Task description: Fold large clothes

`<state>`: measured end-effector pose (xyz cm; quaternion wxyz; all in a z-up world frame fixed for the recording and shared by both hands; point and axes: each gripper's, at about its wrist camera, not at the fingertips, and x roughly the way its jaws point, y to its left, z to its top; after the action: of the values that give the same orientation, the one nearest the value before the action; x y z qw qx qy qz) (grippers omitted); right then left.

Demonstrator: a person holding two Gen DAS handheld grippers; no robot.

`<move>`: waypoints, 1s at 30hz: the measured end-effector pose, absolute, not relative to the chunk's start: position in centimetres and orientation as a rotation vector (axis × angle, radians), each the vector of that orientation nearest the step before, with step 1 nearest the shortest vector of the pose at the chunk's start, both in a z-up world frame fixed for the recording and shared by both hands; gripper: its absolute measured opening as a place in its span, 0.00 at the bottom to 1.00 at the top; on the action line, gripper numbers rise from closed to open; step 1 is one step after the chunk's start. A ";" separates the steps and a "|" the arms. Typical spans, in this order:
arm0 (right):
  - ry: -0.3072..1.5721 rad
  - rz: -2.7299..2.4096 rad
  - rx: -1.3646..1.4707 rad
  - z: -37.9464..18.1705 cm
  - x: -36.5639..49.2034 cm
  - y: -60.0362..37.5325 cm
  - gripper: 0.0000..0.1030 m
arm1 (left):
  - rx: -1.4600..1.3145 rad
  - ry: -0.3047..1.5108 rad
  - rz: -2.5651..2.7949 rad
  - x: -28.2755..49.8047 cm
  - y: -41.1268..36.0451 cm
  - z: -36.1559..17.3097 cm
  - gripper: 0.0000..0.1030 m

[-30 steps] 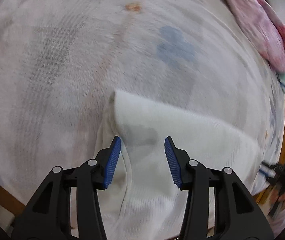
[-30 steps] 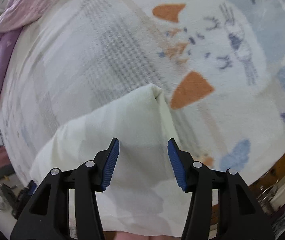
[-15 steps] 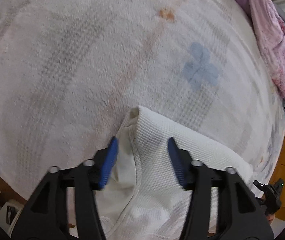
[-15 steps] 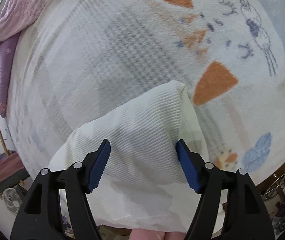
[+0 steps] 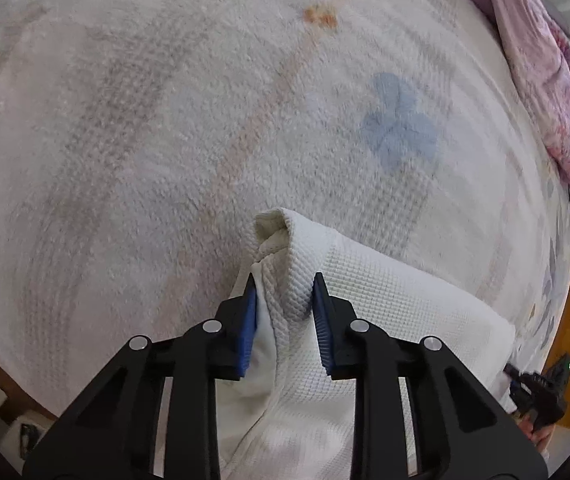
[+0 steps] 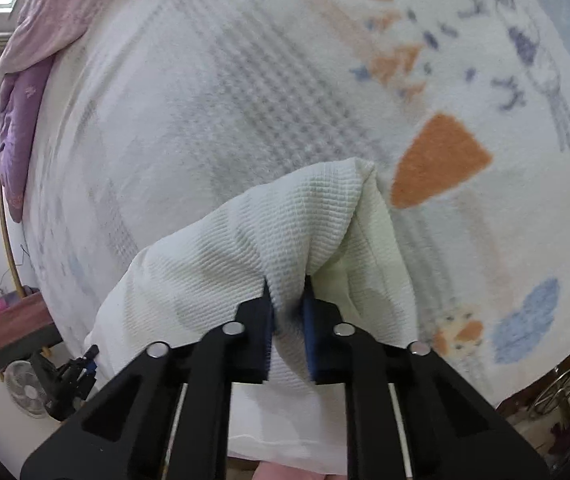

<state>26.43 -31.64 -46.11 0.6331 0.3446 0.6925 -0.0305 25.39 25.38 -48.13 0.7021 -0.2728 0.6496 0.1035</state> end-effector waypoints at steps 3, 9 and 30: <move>1.545 -0.064 0.778 -45.0 26.9 -31.9 0.04 | -0.616 1.412 0.247 24.8 25.9 -47.2 0.17; 1.489 -0.032 0.730 -43.5 30.1 -31.7 0.04 | -0.570 1.345 0.247 28.3 25.7 -44.9 0.14; 1.645 -0.292 0.729 -43.4 16.5 -31.9 0.69 | -0.452 1.537 0.327 18.8 25.2 -43.8 0.69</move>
<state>16.52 -31.90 -43.40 0.6127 0.3159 0.7133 -0.1265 18.83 25.20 -43.82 0.6839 -0.2017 0.6858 0.1459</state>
